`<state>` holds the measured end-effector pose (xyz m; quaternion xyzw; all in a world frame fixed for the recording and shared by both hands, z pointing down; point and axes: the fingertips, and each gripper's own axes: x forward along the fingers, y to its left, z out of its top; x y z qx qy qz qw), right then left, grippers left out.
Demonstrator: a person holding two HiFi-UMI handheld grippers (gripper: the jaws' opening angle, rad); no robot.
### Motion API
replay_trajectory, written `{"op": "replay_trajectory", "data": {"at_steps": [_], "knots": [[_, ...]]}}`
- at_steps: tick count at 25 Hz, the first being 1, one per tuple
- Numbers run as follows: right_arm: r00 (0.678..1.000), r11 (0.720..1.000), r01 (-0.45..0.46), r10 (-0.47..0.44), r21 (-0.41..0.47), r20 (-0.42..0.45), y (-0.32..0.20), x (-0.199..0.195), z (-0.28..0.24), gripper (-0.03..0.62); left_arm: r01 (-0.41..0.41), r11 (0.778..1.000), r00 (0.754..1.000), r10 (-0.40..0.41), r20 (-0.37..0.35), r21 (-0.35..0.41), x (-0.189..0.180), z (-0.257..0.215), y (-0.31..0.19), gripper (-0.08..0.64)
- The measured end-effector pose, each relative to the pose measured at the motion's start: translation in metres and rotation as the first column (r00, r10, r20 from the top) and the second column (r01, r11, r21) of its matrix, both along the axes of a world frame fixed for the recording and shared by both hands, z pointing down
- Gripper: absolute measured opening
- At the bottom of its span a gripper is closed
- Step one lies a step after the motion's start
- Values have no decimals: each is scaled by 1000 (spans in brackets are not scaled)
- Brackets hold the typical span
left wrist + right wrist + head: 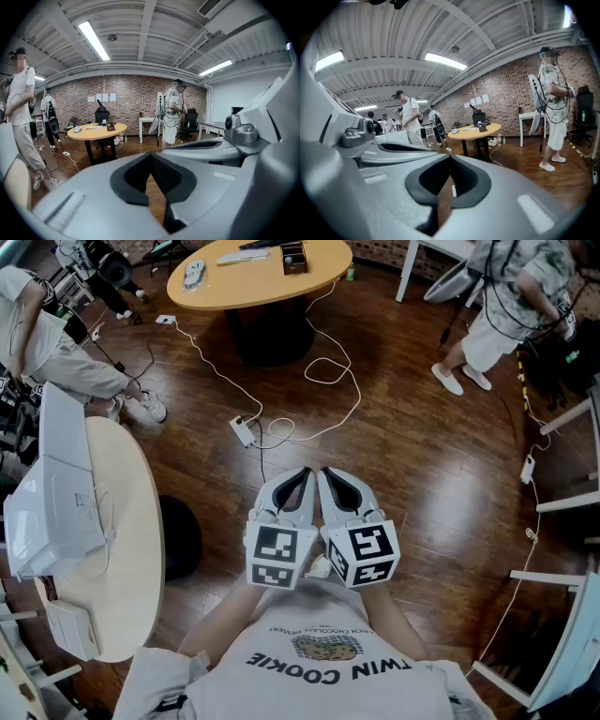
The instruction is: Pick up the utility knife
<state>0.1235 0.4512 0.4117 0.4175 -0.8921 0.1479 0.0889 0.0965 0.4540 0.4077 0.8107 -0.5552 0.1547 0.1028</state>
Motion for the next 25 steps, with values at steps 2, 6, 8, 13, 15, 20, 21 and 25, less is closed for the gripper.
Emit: {"op": "replay_trajectory", "data": {"at_steps": [2,6,8,13,15,20,21,25], "knots": [[1000,1000,2,-2,-3,-6,-16,-9,1,2,3,1000,1000,-3,-6,-3,-9,2,-16,6],[1000,1000,0,0,-4,-21,-48,-31,4,2,5,1000,1000,-6,-22,-8,-33,6,-49,6],[1000,1000,-2,2,-6,-30,-65,-44,5,2,3,1000,1000,-3,-29,-11,-47,7,-67,6],[999,1000,-13,12,-6,-45,-109,-83,3,2,-15,1000,999,15,-43,-15,-85,7,-111,6],[999,1000,-17,17,-4,-50,-126,-99,1,2,-22,1000,999,22,-45,-13,-101,4,-128,6],[998,1000,-21,21,-5,-67,-153,-137,-2,2,-38,999,997,37,-64,-13,-137,2,-158,6],[997,1000,-22,21,-5,-70,-157,-144,-2,2,-42,999,997,41,-68,-12,-142,1,-162,6],[995,1000,-27,27,3,-92,-173,-160,-5,2,-55,999,995,55,-79,2,-157,-4,-180,6]]}}
